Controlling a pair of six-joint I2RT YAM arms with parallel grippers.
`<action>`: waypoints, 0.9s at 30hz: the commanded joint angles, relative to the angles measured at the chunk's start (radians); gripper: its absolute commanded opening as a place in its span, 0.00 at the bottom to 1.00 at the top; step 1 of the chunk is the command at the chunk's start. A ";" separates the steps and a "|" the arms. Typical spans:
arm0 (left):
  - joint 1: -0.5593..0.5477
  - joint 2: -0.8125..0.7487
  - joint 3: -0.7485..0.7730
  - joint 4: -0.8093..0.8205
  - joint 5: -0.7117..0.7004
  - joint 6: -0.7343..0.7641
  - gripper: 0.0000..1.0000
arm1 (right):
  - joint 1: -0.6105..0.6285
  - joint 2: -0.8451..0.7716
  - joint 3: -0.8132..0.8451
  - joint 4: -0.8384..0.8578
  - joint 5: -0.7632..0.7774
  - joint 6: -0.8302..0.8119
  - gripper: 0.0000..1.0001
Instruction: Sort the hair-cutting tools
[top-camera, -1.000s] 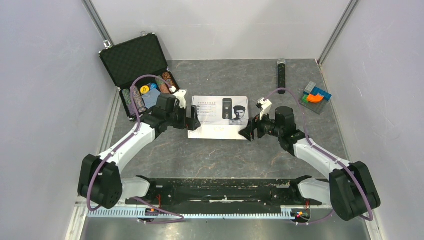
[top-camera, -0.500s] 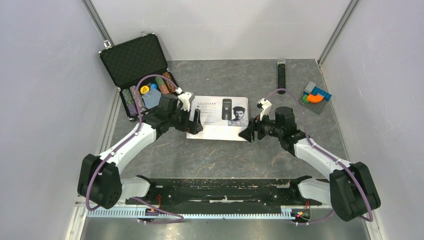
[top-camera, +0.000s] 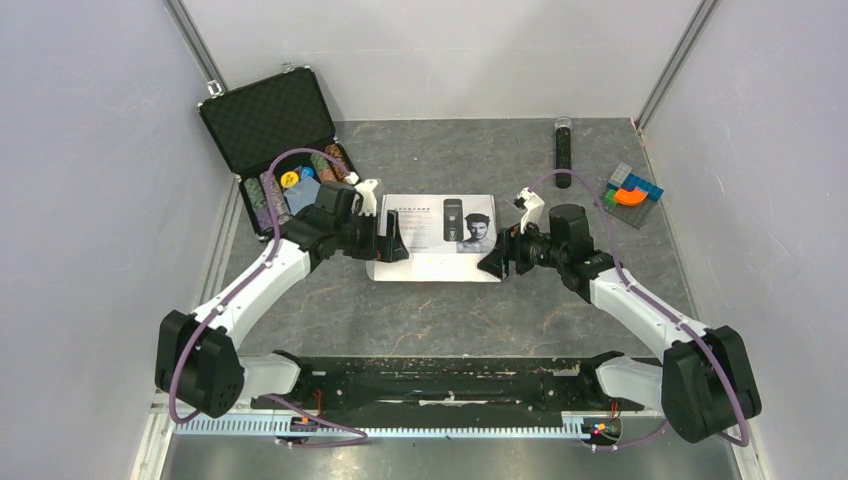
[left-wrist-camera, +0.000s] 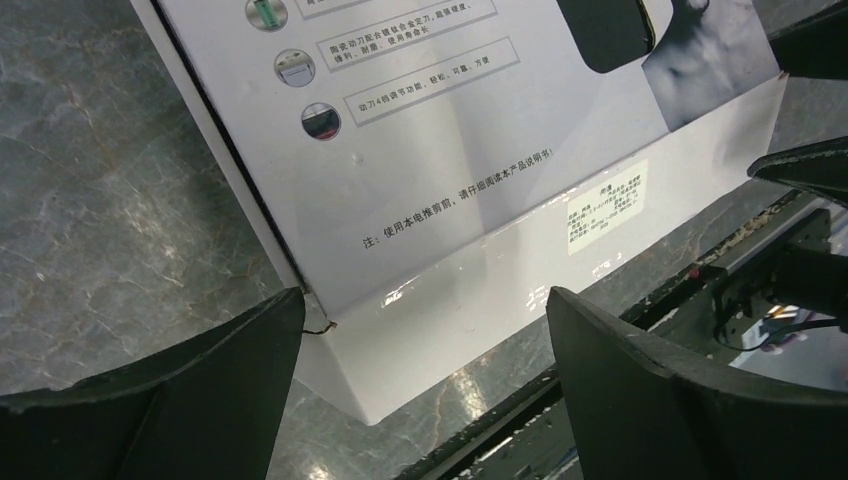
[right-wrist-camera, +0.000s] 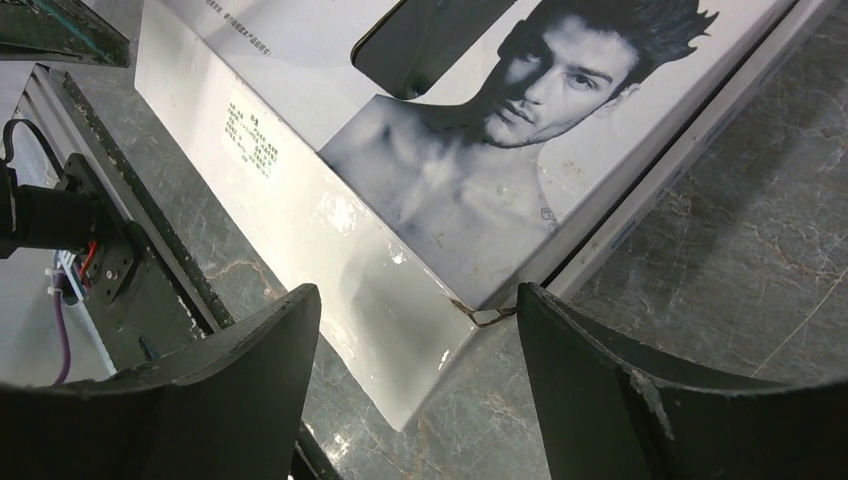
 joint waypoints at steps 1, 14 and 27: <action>-0.002 0.017 0.050 -0.101 0.024 -0.118 0.96 | 0.000 0.003 0.053 -0.052 0.004 0.027 0.75; -0.002 0.044 0.067 -0.119 0.076 -0.210 0.97 | 0.000 0.017 0.052 -0.056 -0.009 0.069 0.75; -0.003 0.039 -0.005 -0.026 0.069 -0.361 0.98 | 0.000 0.023 0.027 -0.018 0.019 0.155 0.76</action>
